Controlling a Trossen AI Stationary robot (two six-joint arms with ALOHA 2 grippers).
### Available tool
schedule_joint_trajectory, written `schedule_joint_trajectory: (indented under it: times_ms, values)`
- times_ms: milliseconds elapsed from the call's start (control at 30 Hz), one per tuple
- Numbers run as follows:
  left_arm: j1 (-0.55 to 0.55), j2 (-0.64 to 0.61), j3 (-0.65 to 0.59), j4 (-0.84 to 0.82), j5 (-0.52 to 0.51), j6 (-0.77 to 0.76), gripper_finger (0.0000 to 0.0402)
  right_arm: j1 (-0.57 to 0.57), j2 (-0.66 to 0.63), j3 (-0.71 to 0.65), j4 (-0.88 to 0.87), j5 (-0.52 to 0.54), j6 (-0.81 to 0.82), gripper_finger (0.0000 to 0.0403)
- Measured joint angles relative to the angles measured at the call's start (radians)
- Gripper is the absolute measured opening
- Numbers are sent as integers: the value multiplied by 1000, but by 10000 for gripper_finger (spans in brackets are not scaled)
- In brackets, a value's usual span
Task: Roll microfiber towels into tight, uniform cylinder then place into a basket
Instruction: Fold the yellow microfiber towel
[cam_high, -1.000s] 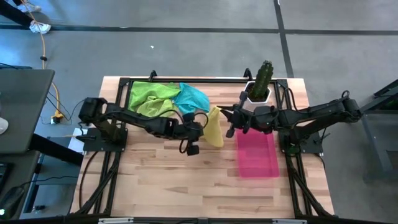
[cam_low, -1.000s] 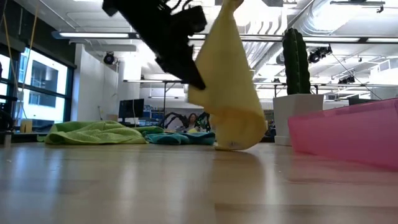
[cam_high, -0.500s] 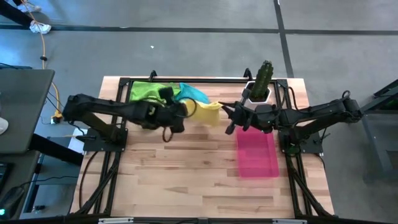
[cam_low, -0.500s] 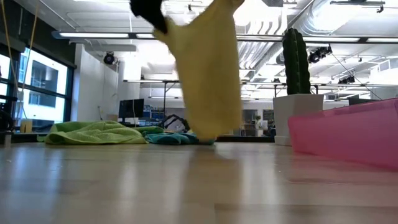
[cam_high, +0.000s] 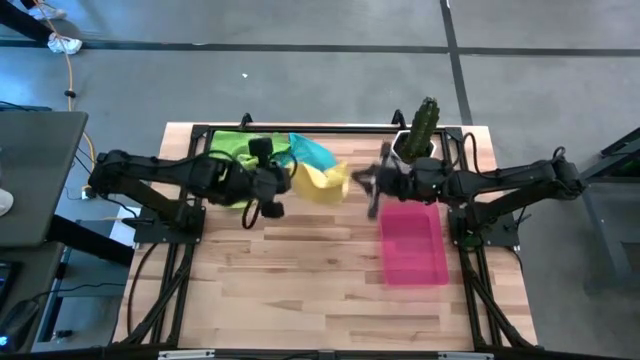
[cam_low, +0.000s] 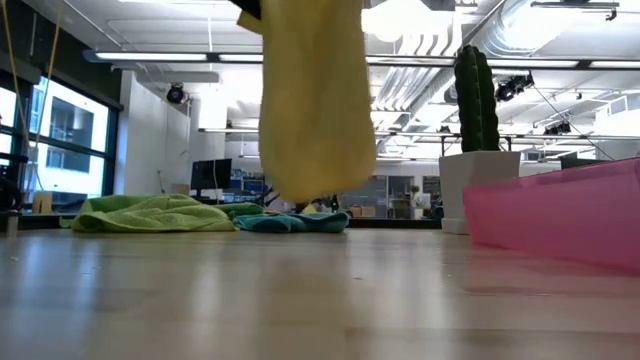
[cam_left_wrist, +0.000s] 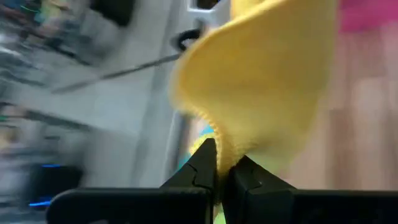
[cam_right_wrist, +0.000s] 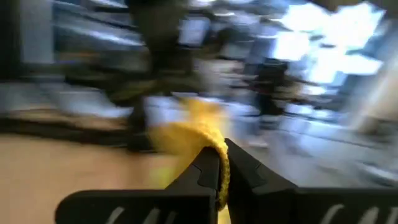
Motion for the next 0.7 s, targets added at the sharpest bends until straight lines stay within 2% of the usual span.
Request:
schedule_joint_trajectory:
  times_ms: [67, 100, 133, 200, 267, 333, 367, 467, 533, 600, 700]
  values:
    - [5, 3, 0, 2, -206, 3, 1, -12, 0, 0, 40, 234, 15, 0]
    - [8, 8, 1, 3, -303, -9, 1, -15, 0, 0, 37, 306, 63, 0]
    - [9, 12, 1, 2, -373, -25, 1, -18, 0, 0, 17, 327, 119, 0]
    - [3, 13, 0, 1, -386, -43, 1, -16, 1, 0, -52, 216, 211, 0]
    - [-12, 11, 1, 2, -292, -26, 1, -15, 2, 0, -110, 36, 261, 0]
    - [-18, 14, 0, 1, -221, -1, 1, -14, 9, 0, -134, -61, 280, 0]
    - [-16, 14, 0, 1, -220, 11, 0, -14, 11, 0, -148, -57, 286, 0]
    - [-8, 13, 0, 1, -289, 37, 0, -20, 11, 0, -156, 80, 293, 0]
    - [3, 13, 0, 0, -327, 41, 0, -30, 10, 0, -156, 123, 307, 0]
    - [13, 13, 0, -3, -340, 26, 0, -40, 10, 0, -157, 89, 346, 0]
    - [32, 13, 0, -14, -325, 15, 0, -53, 10, 0, -187, -39, 394, 0]
